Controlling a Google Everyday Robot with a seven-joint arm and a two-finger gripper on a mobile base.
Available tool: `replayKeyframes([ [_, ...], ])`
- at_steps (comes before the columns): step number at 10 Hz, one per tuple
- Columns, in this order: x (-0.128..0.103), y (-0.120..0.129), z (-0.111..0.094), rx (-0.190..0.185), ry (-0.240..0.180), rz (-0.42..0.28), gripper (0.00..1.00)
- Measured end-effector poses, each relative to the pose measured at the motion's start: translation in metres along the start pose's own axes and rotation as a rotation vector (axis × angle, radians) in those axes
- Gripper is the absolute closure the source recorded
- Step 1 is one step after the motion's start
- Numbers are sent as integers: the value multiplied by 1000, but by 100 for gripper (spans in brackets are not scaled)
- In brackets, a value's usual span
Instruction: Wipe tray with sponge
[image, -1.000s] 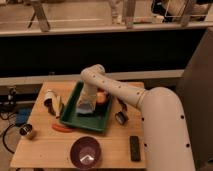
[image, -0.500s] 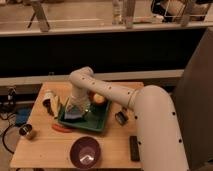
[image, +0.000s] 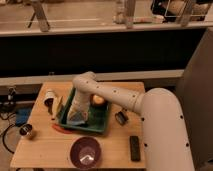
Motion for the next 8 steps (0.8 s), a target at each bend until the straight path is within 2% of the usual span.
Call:
replayKeyframes([
  [3, -3, 54, -4, -31, 5, 89, 99],
  [5, 2, 89, -15, -44, 39, 162, 99],
  [7, 20, 110, -26, -47, 82, 220, 99],
  [8, 27, 112, -27, -47, 90, 229, 99],
])
